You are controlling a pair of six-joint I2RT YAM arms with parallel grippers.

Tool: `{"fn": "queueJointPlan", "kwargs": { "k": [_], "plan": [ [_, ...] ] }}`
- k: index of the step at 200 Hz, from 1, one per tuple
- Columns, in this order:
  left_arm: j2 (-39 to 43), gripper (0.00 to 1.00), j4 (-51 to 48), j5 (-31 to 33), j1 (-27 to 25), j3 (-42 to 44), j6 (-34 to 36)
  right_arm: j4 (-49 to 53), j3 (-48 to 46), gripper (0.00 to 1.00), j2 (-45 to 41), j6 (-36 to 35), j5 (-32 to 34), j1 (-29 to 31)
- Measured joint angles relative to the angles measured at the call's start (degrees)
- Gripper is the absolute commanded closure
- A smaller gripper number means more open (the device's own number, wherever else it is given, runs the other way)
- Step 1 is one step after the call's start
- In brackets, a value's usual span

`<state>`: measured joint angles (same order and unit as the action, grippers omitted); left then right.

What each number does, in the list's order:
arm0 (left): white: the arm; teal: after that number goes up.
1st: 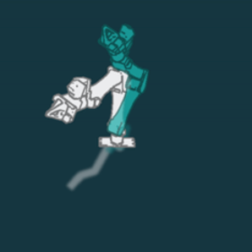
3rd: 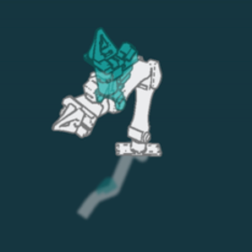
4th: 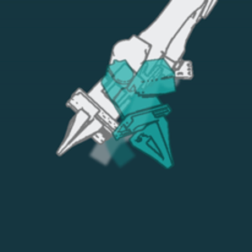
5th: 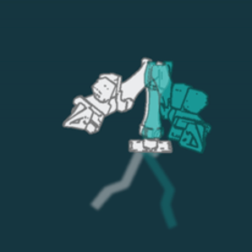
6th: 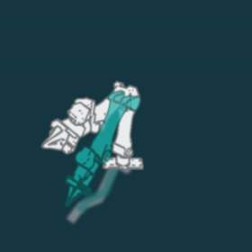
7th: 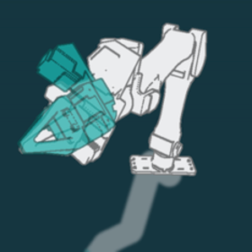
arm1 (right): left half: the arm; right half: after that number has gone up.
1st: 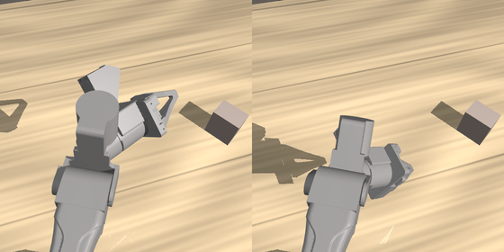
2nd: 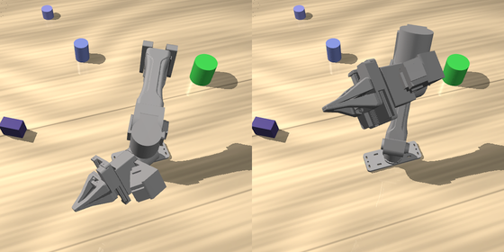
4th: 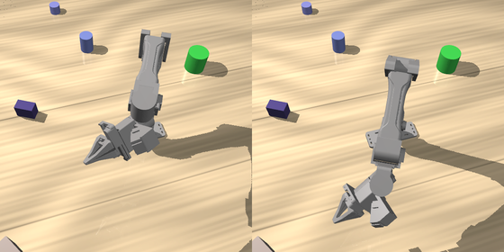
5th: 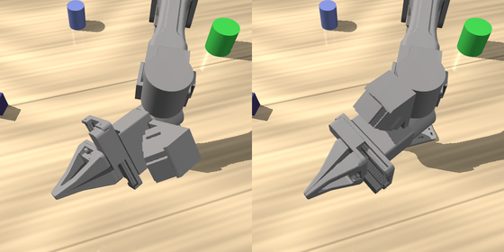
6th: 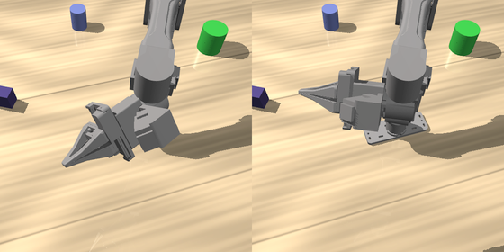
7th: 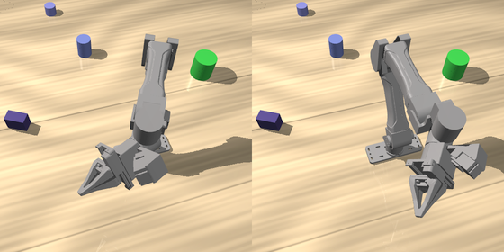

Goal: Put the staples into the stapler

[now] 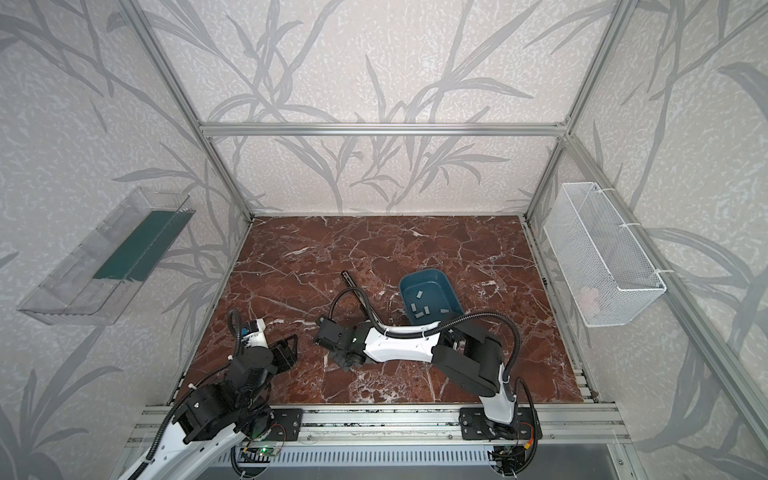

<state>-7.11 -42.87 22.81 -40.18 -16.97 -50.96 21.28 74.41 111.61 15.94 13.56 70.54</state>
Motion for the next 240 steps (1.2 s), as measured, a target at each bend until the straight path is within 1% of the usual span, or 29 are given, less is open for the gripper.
{"fn": "queueJointPlan", "kwargs": {
  "k": [89,240],
  "plan": [
    [0.0,0.43,0.0,0.0,0.0,0.0,0.0,-0.7,-1.7,0.85,-2.7,-3.0,0.7,0.0],
    [0.0,0.43,0.0,-0.2,0.0,0.0,0.0,-1.4,-2.0,0.85,-1.7,-5.3,0.0,0.0]
  ]
}}
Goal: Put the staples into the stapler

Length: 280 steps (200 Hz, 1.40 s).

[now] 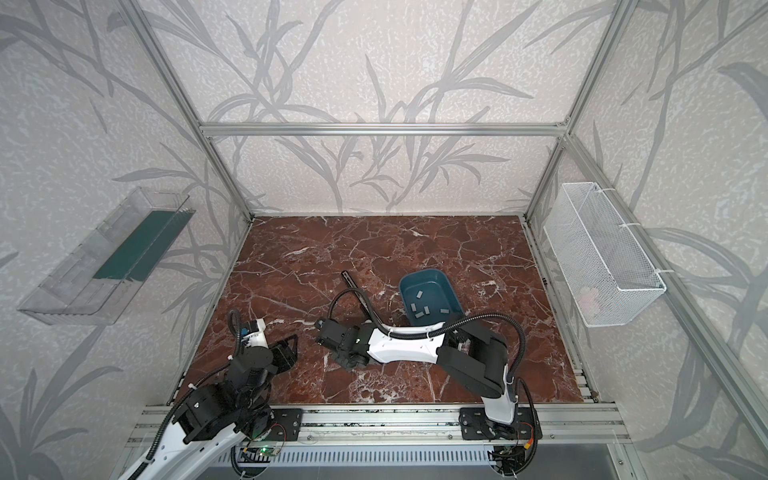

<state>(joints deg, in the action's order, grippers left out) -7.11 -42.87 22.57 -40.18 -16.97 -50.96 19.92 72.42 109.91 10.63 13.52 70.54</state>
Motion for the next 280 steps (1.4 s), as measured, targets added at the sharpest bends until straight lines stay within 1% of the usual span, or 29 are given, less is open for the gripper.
{"fn": "queueJointPlan", "kwargs": {
  "k": [89,132,182,280],
  "plan": [
    [0.0,0.43,0.0,0.0,0.0,0.0,0.0,0.0,0.2,0.85,0.5,0.2,0.0,0.0],
    [0.0,0.43,0.0,0.0,0.0,0.0,0.0,2.3,1.7,0.88,1.2,3.3,1.1,0.0],
    [0.0,0.43,0.0,0.0,0.0,0.0,0.0,3.6,1.9,0.88,1.5,5.2,1.5,0.0],
    [0.0,0.43,0.0,0.0,0.0,0.0,0.0,2.4,1.6,0.86,0.0,5.3,1.3,0.0]
  ]
}}
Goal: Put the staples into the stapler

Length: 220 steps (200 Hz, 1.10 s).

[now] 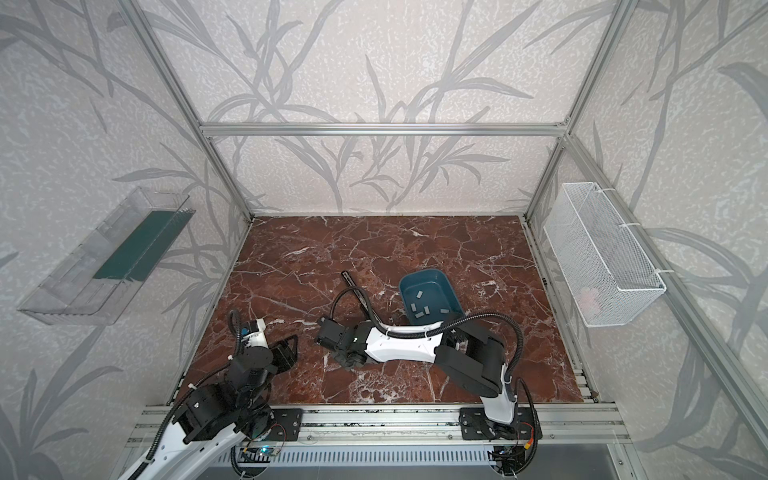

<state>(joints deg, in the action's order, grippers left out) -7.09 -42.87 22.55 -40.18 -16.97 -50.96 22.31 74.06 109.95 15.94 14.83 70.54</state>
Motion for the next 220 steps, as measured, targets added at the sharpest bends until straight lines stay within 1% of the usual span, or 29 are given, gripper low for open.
{"fn": "queueJointPlan", "kwargs": {
  "k": [33,111,220],
  "plan": [
    [0.0,0.43,0.0,0.0,0.0,0.0,0.0,-1.5,0.0,0.87,-1.0,-0.2,-0.5,0.0],
    [0.0,0.43,0.0,0.0,0.0,0.0,0.0,-1.5,0.0,0.87,-0.9,-1.0,-1.0,0.0],
    [0.0,0.43,0.0,0.0,0.0,0.0,0.0,-1.5,0.0,0.86,1.0,-1.2,-1.4,0.0]
  ]
}}
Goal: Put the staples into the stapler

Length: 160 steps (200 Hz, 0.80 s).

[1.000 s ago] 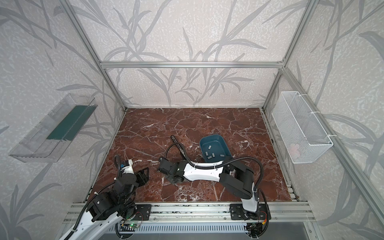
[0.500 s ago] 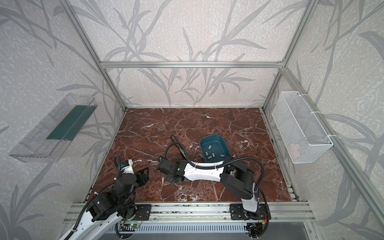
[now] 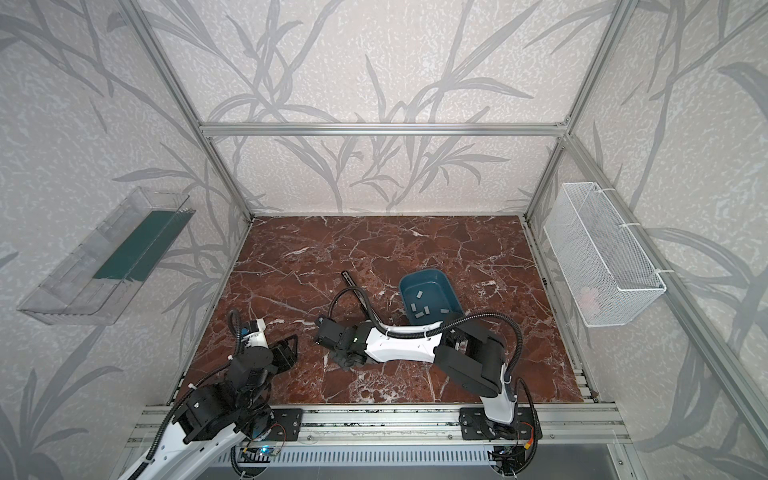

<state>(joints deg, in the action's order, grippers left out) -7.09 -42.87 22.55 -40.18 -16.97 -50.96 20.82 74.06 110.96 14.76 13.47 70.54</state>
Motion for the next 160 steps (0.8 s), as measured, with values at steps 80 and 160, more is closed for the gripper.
{"fn": "queueJointPlan", "kwargs": {
  "k": [80,160],
  "plan": [
    [0.0,0.43,0.0,-0.1,0.0,0.0,0.0,0.0,0.0,0.86,0.0,-0.3,0.0,0.0],
    [0.0,0.43,0.0,-0.1,0.0,0.0,0.0,-1.0,-0.7,0.86,-0.8,-1.4,0.0,0.0]
  ]
}}
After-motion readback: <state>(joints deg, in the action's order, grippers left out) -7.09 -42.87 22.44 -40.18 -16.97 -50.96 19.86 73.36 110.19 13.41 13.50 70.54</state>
